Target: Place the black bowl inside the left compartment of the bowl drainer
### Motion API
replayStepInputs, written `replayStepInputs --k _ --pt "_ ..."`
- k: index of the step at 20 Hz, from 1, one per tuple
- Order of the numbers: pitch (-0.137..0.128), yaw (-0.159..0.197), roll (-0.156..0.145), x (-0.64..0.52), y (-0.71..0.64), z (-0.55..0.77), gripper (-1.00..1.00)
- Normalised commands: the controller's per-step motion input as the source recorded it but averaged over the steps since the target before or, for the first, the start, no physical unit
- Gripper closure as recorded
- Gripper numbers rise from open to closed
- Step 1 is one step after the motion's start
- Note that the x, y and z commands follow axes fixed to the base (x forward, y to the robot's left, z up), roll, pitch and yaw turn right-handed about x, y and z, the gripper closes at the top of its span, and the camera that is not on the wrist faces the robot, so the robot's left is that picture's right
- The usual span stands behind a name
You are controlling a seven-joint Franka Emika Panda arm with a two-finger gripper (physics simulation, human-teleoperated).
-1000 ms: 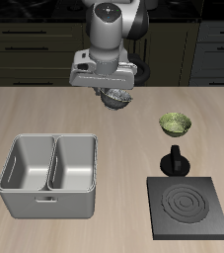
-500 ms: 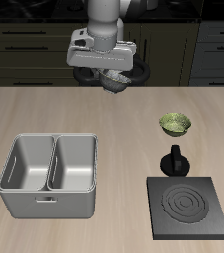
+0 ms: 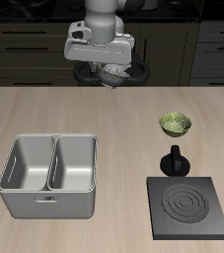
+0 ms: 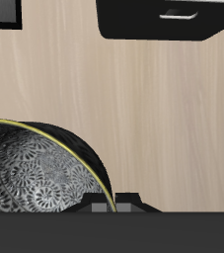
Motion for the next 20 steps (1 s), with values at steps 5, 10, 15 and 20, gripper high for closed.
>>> replayStepInputs --k 5,10,15,20 --pt "0.024 0.004 0.003 0.16 -0.05 -0.02 1.00" --pt "-0.026 -0.002 -0.024 0.15 -0.09 0.18 1.00" --pt "-0.014 0.026 -0.038 0.29 -0.08 0.16 1.00" --pt "-0.009 0.017 -0.047 0.28 -0.13 0.11 1.00"
